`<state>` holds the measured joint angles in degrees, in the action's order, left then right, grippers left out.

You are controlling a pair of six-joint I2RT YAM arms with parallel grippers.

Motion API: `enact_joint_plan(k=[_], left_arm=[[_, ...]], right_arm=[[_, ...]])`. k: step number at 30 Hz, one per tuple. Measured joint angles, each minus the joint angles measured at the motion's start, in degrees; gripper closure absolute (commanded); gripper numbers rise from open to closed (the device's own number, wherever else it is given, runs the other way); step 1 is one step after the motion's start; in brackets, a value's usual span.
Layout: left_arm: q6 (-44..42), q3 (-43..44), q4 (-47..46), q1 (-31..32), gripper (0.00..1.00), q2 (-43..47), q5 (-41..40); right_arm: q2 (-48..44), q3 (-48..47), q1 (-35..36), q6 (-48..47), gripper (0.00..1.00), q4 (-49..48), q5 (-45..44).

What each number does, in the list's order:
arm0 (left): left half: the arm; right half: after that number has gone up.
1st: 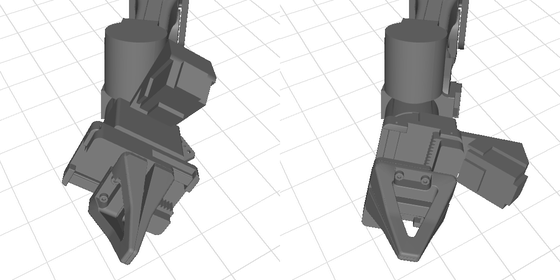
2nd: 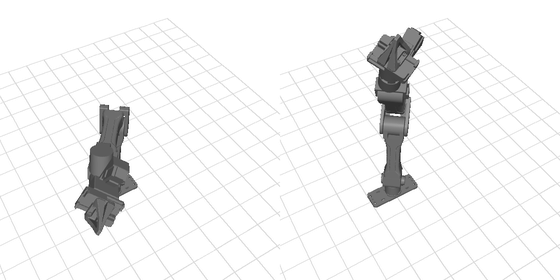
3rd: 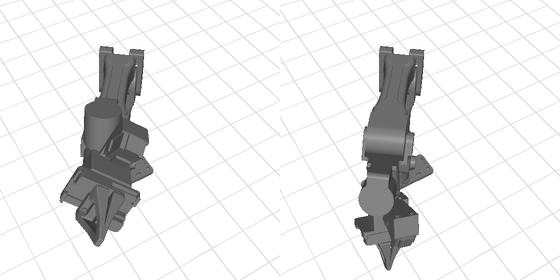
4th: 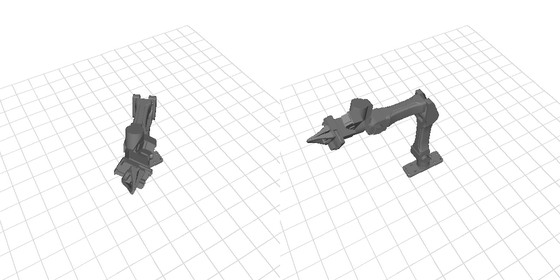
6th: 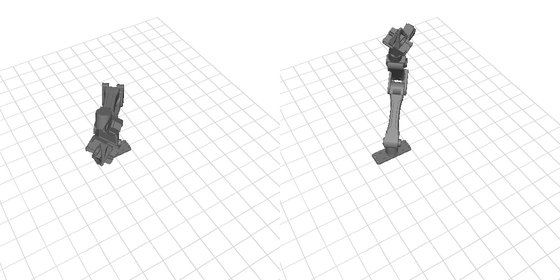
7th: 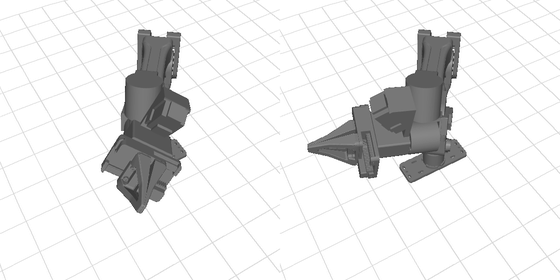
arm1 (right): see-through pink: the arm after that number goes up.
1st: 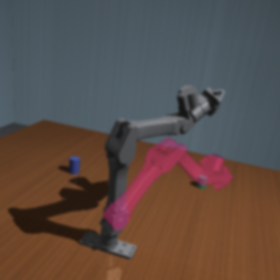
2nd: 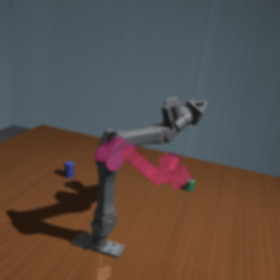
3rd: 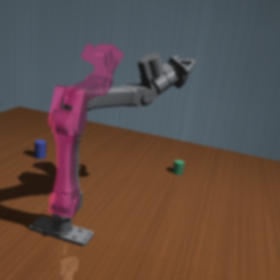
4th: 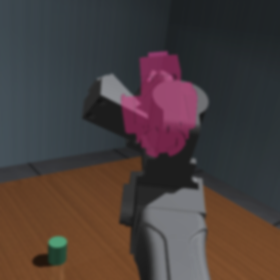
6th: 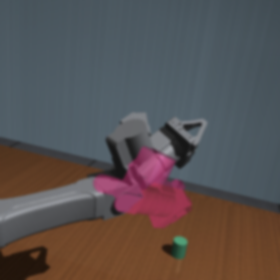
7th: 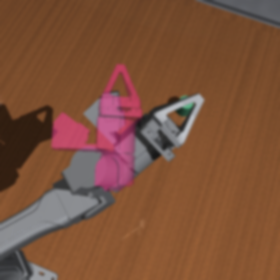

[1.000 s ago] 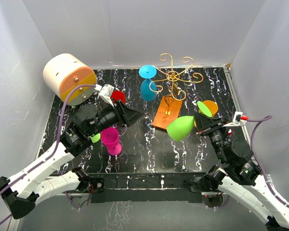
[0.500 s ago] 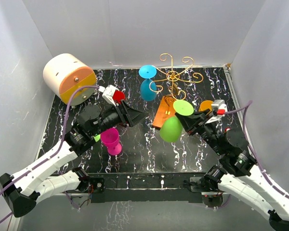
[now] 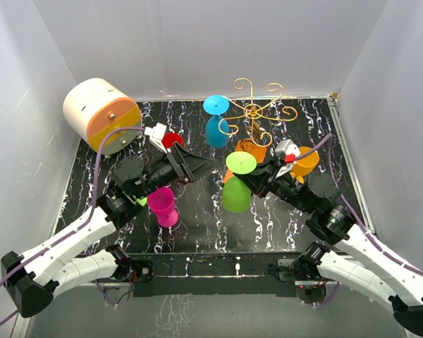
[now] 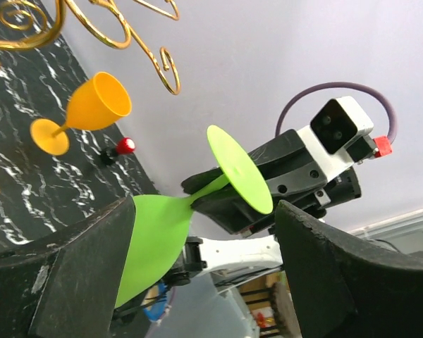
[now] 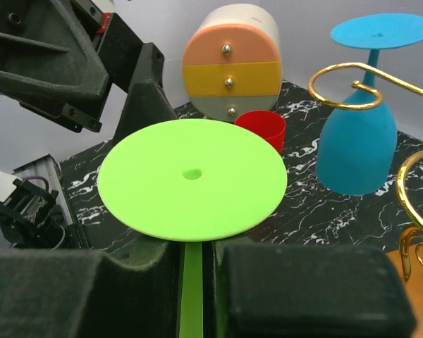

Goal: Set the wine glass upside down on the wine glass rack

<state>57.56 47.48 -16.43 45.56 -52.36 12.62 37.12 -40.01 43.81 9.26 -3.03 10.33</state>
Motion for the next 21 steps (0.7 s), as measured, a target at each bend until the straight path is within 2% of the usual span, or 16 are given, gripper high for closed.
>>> enact_joint_plan(k=[4, 8, 14, 21], left_arm=[[5.7, -1.9, -6.6, 0.0, 0.21, -3.9, 1.9], [8.3, -1.6, -8.0, 0.0, 0.23, -7.3, 3.1], [11.2, 2.6, -4.5, 0.0, 0.39, -9.1, 4.6], [12.2, 3.1, -1.9, 0.0, 0.57, -8.6, 5.2]], right_arm=[[1.6, -0.1, 0.0, -0.4, 1.0, -0.3, 2.0], [2.3, -0.4, 0.0, -0.8, 1.0, -0.1, 3.4], [3.0, -1.0, 0.0, -2.1, 1.0, 0.7, 4.2], [4.2, -1.3, 0.0, -3.9, 1.0, 1.1, 4.4]])
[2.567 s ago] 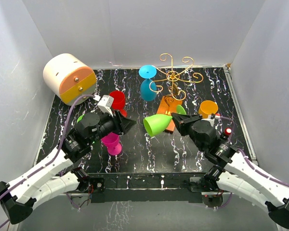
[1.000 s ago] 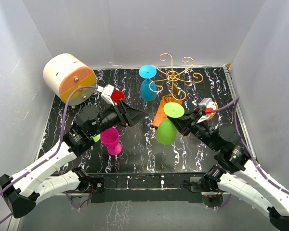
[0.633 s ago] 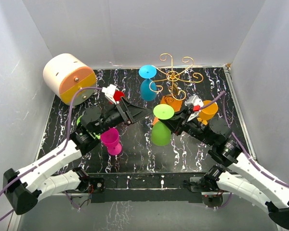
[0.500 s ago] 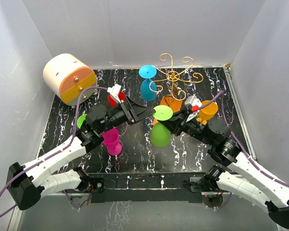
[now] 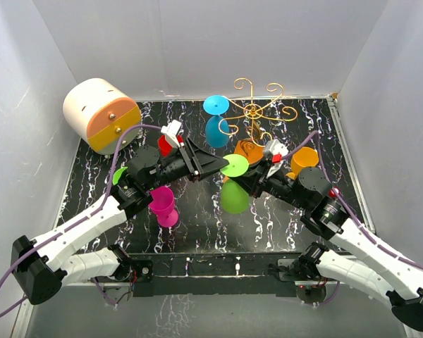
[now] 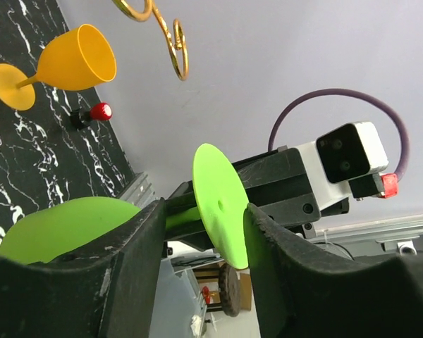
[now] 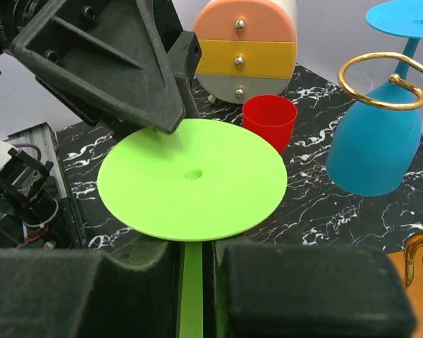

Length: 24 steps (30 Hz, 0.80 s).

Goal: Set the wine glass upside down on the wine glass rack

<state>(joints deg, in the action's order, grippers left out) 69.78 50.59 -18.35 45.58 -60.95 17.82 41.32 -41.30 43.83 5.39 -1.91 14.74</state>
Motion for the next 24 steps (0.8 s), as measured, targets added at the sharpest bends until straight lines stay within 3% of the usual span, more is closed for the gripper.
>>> enact_joint_plan(k=[11, 14, 17, 21, 24], left_arm=[[0.9, 0.4, 3.4, 0.0, 0.98, 0.0, 0.7], [1.9, 1.3, 4.6, 0.0, 1.0, 0.0, 0.6], [2.1, 2.8, 6.0, 0.0, 1.0, 0.0, 0.6], [1.6, 4.2, 6.6, 0.0, 1.0, 0.1, 0.7], [0.7, 5.0, 6.4, 0.0, 1.0, 0.8, 0.1]], right_arm=[[2.6, -0.3, 0.0, -1.3, 1.0, -0.2, 0.2], [2.6, -0.3, 0.0, -2.4, 1.0, -0.8, 0.1], [2.5, -0.3, 0.0, -2.8, 0.83, -2.1, 0.2], [1.8, -0.4, 0.0, -2.2, 0.48, -1.9, -0.6], [0.9, -0.5, -0.1, -1.2, 0.3, -0.3, -1.3]])
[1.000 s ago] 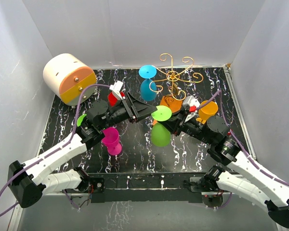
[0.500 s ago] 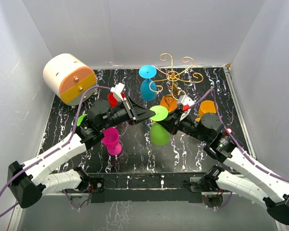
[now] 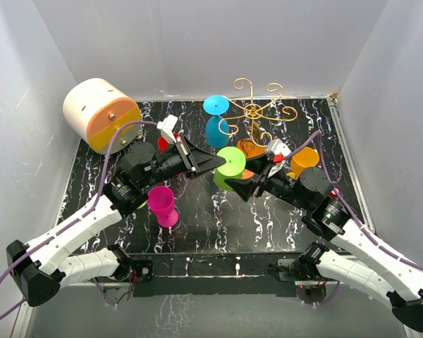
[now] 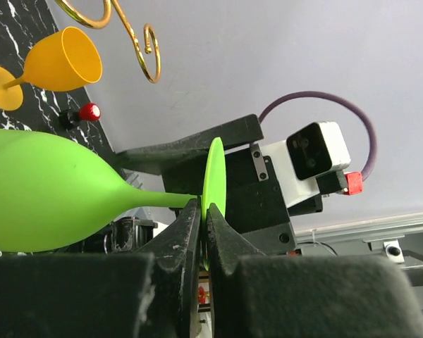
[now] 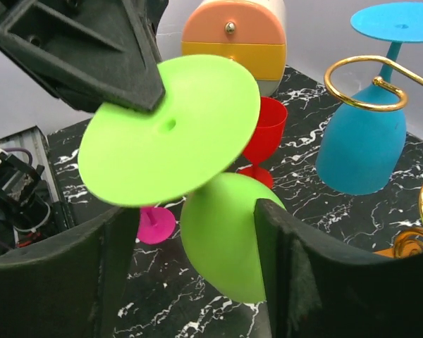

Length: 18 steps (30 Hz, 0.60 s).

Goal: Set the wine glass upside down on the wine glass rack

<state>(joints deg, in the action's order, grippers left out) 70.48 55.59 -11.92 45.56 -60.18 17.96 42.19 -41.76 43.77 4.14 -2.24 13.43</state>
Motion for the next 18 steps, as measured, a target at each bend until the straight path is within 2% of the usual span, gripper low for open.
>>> enact_joint_plan(k=[4, 13, 18], left_arm=[[-0.4, 0.0, 1.0, 0.0, 1.0, 1.5, -2.1], [1.0, 0.1, 9.1, 0.0, 1.0, 7.2, -10.7], [1.8, 1.7, 13.8, 0.0, 1.0, 5.9, -12.2]], right_arm=[[-2.5, 0.0, 0.0, 1.0, 0.23, 2.6, -0.4], [-8.0, -4.6, 0.0, 3.5, 0.24, 12.3, -0.7], [-8.9, -10.3, 0.0, 8.5, 0.26, 16.2, -4.7]])
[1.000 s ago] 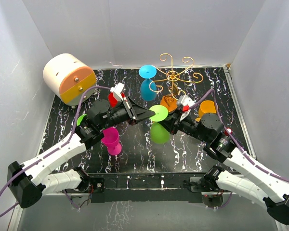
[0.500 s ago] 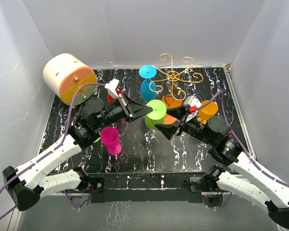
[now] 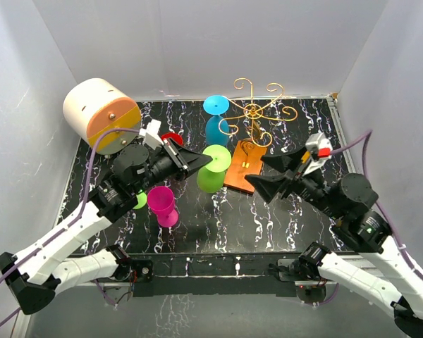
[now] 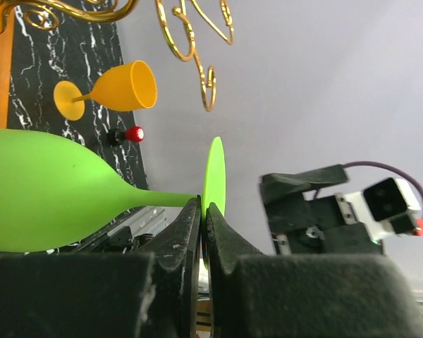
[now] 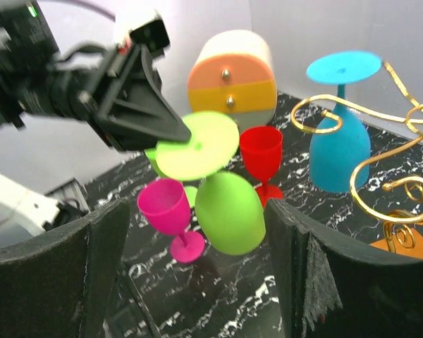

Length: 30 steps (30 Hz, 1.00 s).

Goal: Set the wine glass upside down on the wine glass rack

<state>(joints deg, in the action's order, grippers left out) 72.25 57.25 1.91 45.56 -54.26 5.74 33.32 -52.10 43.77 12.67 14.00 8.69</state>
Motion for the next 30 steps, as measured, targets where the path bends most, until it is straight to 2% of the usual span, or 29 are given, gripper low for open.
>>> enact_joint_plan(k=[6, 15, 23, 30], left_arm=[[-0.7, 3.6, 1.4, 0.0, 1.0, -4.9, -0.2], [1.1, 12.0, -1.4, -0.5, 1.0, -15.9, 0.7], [3.5, 10.5, -4.6, -1.1, 1.0, -19.5, 0.8], [3.9, 14.9, -4.4, -1.2, 1.0, -22.0, 1.6]], right_arm=[[0.9, -5.9, 0.0, 3.4, 0.26, 1.4, -6.0], [0.3, -4.8, 0.0, 3.9, 0.28, -3.9, -16.4], [0.1, -3.2, 0.0, 2.7, 0.28, -7.6, -20.1], [1.9, -2.5, 0.0, 1.7, 0.28, -9.2, -20.8]])
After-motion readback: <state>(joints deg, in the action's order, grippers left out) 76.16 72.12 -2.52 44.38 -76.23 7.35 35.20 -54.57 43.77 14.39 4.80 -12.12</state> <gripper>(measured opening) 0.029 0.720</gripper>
